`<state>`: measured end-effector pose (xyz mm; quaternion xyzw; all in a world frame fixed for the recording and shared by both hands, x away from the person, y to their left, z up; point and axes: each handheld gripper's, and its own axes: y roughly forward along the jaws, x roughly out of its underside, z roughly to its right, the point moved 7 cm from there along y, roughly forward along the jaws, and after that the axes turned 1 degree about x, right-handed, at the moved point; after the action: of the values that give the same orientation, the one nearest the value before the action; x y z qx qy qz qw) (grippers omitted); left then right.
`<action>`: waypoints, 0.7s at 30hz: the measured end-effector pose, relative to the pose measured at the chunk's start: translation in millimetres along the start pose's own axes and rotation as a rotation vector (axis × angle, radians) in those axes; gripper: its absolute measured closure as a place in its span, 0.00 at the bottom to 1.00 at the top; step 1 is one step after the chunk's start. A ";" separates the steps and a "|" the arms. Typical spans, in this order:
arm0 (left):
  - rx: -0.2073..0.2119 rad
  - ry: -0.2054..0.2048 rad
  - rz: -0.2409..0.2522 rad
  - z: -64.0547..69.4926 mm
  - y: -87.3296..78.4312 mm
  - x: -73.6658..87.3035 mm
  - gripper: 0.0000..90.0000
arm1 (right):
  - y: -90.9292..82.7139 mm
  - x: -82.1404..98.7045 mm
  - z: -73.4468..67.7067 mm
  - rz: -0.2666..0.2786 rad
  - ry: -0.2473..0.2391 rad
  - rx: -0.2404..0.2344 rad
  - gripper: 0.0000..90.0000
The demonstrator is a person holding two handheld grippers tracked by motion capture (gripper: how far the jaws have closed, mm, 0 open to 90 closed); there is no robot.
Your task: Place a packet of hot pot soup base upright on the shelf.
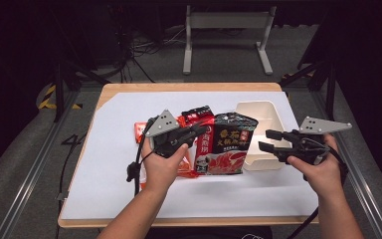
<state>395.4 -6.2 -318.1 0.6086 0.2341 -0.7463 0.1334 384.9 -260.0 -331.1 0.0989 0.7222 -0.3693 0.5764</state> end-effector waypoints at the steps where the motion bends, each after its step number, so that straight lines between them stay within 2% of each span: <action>1: 0.000 0.001 0.003 0.3 -0.3 -0.4 0.98 | 1.3 -1.7 -1.9 0.004 0.002 -0.009 0.52; 4: 0.001 -0.002 0.010 1.1 -1.0 -1.4 0.98 | 4.3 -5.7 -5.4 0.013 -0.001 -0.022 0.51; 10: 0.003 -0.002 0.026 2.6 -0.9 -3.1 0.98 | 16.2 -19.4 -15.8 0.050 0.017 -0.087 0.49; 21: 0.000 0.009 0.039 6.1 0.0 -3.8 0.98 | 32.3 -28.6 -18.4 0.041 0.027 -0.112 0.49</action>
<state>391.1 -9.7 -313.5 0.6165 0.2228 -0.7408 0.1467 398.3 -217.1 -317.6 0.0863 0.7472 -0.3151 0.5788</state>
